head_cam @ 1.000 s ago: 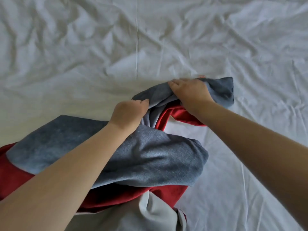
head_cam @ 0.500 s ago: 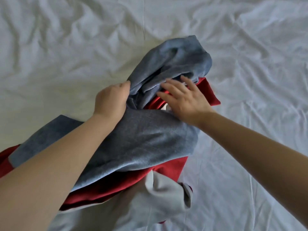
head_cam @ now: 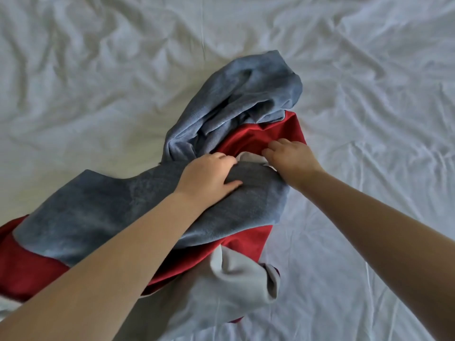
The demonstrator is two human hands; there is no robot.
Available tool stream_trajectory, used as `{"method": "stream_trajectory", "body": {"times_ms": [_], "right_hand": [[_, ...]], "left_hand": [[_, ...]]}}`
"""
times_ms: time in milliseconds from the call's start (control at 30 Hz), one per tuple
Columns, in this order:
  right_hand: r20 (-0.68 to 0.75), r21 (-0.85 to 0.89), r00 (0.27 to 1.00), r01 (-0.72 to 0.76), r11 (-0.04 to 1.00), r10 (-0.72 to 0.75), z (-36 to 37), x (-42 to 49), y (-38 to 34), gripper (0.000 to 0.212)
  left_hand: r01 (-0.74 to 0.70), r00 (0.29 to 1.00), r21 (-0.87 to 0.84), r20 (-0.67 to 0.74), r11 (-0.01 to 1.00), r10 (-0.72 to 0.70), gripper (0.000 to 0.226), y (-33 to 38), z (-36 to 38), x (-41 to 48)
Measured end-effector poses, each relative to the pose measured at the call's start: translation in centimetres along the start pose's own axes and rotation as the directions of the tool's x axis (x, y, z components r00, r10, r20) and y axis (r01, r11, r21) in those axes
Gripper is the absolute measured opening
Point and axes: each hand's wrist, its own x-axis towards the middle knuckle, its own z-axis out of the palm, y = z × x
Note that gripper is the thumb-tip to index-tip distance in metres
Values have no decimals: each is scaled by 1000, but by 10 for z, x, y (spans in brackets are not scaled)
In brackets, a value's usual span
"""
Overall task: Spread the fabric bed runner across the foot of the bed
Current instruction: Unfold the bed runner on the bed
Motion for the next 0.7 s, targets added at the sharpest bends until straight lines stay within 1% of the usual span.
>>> {"method": "stream_trajectory", "body": {"times_ms": [33, 100, 133, 167, 267, 367, 467, 567, 667, 700], "right_hand": [[-18, 11, 1000, 9, 1000, -9, -2, -2, -1, 17], [-43, 61, 999, -5, 998, 7, -1, -8, 3, 18], [-45, 80, 999, -15, 997, 19, 1, -12, 7, 17], [-34, 75, 999, -22, 997, 25, 0, -17, 11, 16], [-91, 30, 996, 19, 999, -17, -2, -32, 28, 21], [-109, -14, 993, 50, 999, -51, -1, -49, 50, 20], [-97, -46, 995, 27, 999, -31, 0, -74, 74, 22], [-52, -48, 997, -50, 998, 48, 8, -104, 91, 22], [99, -102, 975, -188, 977, 198, 17, -130, 103, 17], [148, -126, 964, -205, 971, 223, 20, -136, 105, 18]], "left_hand": [[5, 1000, -10, 12, 1000, -5, 40, 1, -1, 1], [0, 999, 11, 43, 1000, -1, 28, 7, -3, 1], [3, 999, 19, 46, 1000, -3, 26, 11, -4, 0], [9, 999, 23, 36, 1000, -10, 27, 17, -5, -1], [-4, 1000, 38, -24, 999, 4, 32, 35, -1, -8], [-38, 999, 53, -7, 998, 39, 26, 55, 9, -15], [-51, 999, 35, 0, 998, 51, 24, 70, 18, -19], [-90, 996, 4, -6, 996, 90, 28, 85, 21, -24], [-104, 994, 0, -29, 995, 104, 26, 92, 24, -31], [-99, 995, 5, -30, 995, 99, 25, 92, 25, -33]]}}
